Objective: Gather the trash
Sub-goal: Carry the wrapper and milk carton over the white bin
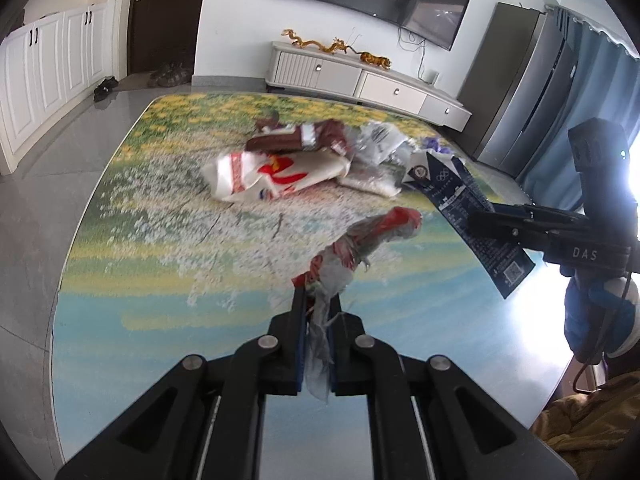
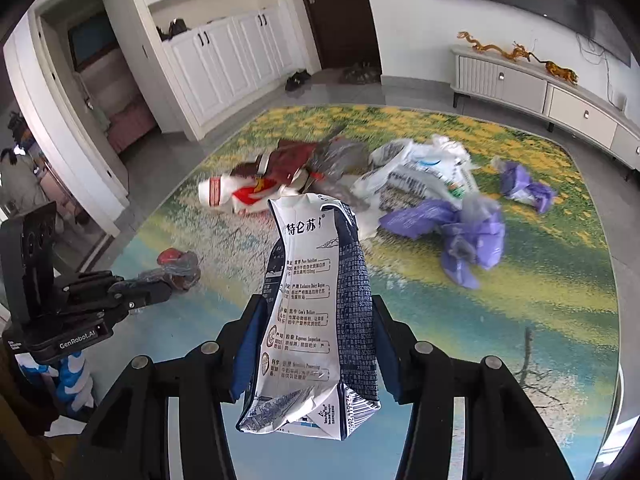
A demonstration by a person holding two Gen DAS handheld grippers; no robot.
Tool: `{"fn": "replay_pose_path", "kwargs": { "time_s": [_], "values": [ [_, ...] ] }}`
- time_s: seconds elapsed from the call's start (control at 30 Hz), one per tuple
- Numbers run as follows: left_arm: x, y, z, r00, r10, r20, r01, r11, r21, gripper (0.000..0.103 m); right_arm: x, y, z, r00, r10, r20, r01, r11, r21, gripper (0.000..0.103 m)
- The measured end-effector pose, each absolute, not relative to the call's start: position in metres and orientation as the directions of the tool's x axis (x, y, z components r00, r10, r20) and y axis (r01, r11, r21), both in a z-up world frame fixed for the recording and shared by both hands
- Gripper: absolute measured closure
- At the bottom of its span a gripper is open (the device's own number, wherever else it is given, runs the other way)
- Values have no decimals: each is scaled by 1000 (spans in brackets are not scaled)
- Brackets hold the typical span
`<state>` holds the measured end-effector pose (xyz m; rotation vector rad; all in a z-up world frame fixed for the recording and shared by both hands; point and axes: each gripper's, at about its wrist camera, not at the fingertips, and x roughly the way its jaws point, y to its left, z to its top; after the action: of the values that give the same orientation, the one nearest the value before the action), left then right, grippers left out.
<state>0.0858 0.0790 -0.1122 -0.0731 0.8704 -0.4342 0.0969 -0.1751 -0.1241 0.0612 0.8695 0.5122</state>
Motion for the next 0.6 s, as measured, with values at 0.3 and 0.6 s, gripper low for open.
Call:
{"fn": "replay_pose_path", "kwargs": {
  "time_s": [0.3,0.6],
  "values": [
    [94,15,-79,549,-452,-702,453,868,-204,96,83,-251,-94,661,422,-621,-314,907,282,55],
    [115,-125,-54,436,-564,-701,632,747,-209,96,50,-405,-105,776,216,-593,-12,944,329,55]
  ]
}}
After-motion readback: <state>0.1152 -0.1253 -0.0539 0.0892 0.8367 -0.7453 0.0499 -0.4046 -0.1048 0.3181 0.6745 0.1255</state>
